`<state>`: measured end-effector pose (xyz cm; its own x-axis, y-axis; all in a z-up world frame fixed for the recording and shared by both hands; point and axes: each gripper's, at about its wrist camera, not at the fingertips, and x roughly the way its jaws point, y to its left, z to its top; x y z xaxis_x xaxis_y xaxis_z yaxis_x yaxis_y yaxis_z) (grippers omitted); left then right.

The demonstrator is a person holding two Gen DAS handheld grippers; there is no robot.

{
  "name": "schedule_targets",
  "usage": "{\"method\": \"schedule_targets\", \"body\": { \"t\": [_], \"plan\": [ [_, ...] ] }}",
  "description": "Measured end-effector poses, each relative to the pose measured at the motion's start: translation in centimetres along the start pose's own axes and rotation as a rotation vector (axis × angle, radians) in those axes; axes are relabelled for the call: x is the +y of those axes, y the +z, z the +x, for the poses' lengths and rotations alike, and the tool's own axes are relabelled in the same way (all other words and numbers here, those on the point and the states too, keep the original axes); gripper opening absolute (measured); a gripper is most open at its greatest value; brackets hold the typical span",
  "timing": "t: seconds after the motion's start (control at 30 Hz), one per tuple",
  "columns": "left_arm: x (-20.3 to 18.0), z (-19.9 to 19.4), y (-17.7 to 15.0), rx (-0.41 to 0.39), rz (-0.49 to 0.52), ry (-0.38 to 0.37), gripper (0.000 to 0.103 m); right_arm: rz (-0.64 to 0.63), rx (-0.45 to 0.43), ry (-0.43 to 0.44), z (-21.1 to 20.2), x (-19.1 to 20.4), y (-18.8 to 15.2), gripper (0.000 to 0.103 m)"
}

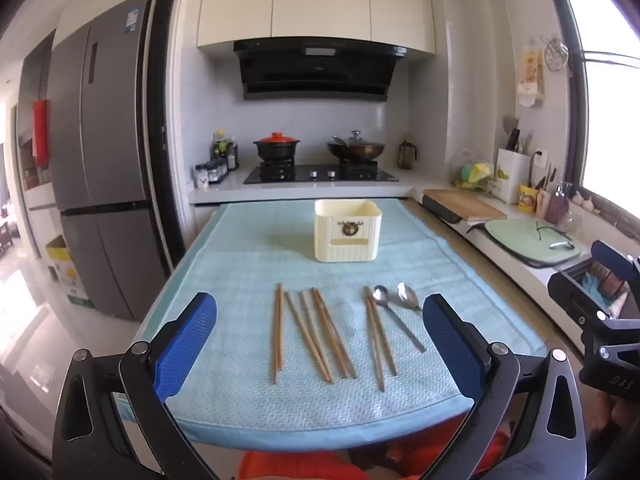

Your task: Organize utensils

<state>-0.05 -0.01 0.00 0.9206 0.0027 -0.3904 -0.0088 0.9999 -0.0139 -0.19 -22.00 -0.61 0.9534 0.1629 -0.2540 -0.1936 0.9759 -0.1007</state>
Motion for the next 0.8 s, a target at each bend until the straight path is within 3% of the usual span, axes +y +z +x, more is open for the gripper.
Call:
{"method": "schedule_targets", "body": {
  "t": [0.8],
  "plan": [
    [-0.22,0.63,-0.6,0.026,-0.02,-0.009,0.103,0.003,0.007,-0.001,0.08,-0.1,0.01,0.103]
  ]
}}
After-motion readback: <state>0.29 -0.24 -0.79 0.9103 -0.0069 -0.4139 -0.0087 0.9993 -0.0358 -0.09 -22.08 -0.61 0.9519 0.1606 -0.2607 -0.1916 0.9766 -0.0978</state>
